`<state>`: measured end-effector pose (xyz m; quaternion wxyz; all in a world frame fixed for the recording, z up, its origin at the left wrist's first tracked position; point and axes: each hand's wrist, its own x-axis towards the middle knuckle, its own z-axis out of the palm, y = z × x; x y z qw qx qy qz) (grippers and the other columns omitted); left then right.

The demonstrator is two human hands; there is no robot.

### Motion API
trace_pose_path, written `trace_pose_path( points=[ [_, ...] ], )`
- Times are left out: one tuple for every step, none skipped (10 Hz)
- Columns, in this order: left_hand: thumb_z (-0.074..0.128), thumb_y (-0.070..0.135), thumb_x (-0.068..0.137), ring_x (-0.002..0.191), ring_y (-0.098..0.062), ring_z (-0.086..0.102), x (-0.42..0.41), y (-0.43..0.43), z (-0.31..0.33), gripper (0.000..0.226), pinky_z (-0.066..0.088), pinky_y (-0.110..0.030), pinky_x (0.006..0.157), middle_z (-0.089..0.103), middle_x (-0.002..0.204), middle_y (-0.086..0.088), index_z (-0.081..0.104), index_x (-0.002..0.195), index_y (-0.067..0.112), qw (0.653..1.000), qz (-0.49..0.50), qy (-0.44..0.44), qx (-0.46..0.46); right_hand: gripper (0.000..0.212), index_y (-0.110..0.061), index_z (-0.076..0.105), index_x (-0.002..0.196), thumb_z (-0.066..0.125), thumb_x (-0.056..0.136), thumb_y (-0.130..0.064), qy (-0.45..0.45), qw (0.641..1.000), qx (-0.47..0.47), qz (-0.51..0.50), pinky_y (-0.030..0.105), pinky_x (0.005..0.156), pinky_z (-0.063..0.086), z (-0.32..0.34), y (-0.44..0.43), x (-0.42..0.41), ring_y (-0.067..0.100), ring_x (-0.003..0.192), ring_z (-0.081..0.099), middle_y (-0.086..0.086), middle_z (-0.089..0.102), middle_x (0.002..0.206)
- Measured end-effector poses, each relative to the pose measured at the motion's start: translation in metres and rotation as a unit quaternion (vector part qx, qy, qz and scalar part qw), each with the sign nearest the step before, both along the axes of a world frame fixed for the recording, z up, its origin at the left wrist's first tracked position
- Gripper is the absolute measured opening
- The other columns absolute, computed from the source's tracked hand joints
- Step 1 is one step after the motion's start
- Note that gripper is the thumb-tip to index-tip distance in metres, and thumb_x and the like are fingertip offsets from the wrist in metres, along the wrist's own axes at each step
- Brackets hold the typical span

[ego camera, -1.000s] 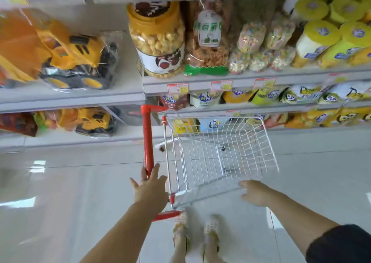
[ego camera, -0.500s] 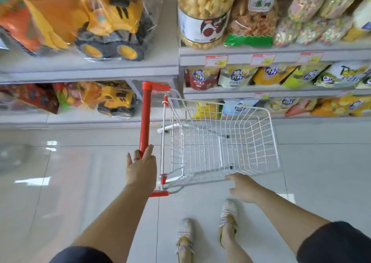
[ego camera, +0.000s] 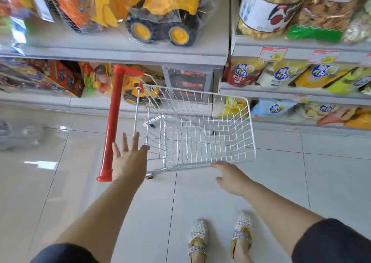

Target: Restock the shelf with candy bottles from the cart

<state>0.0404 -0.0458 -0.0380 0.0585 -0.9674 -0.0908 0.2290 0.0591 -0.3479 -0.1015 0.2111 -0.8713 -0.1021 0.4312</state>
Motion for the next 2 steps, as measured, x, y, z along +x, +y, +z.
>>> trace_pose_path(
  points=[
    [0.048,0.007,0.093,0.151,-0.034,-0.013,-0.003,-0.025,0.004,0.057,0.000,-0.061,0.119,0.000,0.164,-0.003,0.041,0.142,0.034,0.999,-0.025,0.005,-0.033,0.057,-0.018,0.033,0.153,0.049,0.098,-0.015,0.000,1.000,0.001,0.020,0.026,0.119,0.018,0.001,0.019,0.006,0.017,0.149,0.022,-0.001,0.020,0.163],
    [0.047,0.009,0.094,0.152,-0.028,-0.008,-0.013,-0.045,0.007,0.055,0.000,-0.058,0.120,0.004,0.163,0.001,0.041,0.142,0.035,0.997,-0.030,0.014,-0.070,0.057,-0.018,0.032,0.154,0.048,0.099,-0.020,0.022,0.999,-0.014,0.044,0.030,0.121,0.019,0.008,0.026,0.008,0.017,0.150,0.020,-0.002,0.017,0.164]
  ],
)
